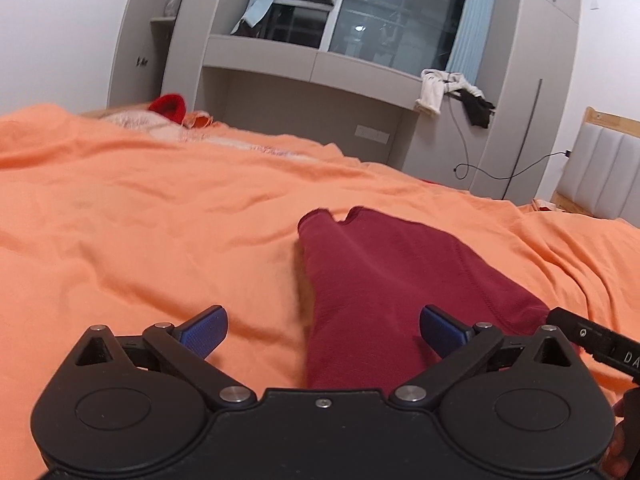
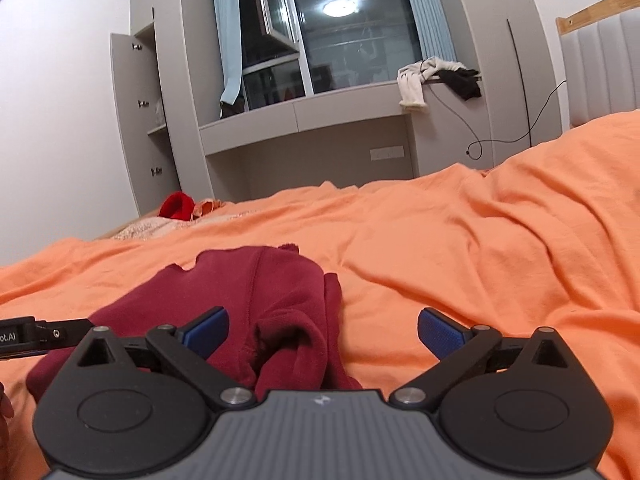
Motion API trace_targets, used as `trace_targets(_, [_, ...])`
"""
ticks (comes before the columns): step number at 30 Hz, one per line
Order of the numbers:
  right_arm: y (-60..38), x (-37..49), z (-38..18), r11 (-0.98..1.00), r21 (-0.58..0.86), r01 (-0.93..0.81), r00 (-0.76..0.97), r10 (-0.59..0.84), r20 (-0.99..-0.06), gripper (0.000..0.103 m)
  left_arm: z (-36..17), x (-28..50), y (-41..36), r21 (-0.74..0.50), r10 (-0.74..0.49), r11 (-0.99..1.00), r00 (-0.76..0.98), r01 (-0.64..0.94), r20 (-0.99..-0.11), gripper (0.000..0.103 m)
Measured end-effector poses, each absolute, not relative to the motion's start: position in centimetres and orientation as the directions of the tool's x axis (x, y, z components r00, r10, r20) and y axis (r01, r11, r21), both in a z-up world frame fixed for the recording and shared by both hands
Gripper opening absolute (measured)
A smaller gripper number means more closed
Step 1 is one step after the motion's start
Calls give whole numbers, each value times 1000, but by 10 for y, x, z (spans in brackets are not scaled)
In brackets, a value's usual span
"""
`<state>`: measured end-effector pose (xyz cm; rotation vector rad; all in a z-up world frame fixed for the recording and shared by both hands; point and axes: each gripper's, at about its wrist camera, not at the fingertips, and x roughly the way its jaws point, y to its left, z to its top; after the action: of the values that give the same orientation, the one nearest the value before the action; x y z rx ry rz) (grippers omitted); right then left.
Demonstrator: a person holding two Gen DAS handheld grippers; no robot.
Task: Fold small clothes
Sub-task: 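Release both grippers and lift them away from the folded red shirt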
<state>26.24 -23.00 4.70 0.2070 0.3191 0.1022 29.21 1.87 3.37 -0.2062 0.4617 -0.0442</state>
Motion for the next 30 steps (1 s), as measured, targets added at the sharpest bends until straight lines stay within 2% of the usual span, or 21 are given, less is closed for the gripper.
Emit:
trace_targets(9, [-224,231,66,986,156,-57,975,89,-204,103,59,259,5,-169,-121,983,934,66,-337,102])
trace_targets(14, [-220,199,74,990,129,-53,989,70,-132,103,68,232,1,-129,-98,989,961,66,-260,102])
trace_targets(23, [-200,147,82,999,-20,-31,999,32,30,103,69,181,9,-120,-44,992,982,22,-184,102])
trace_targets(30, [-192,119,80,1000,-7,-30,997,31,68,103,69,150,14,-105,-18,994,991,4,-132,102])
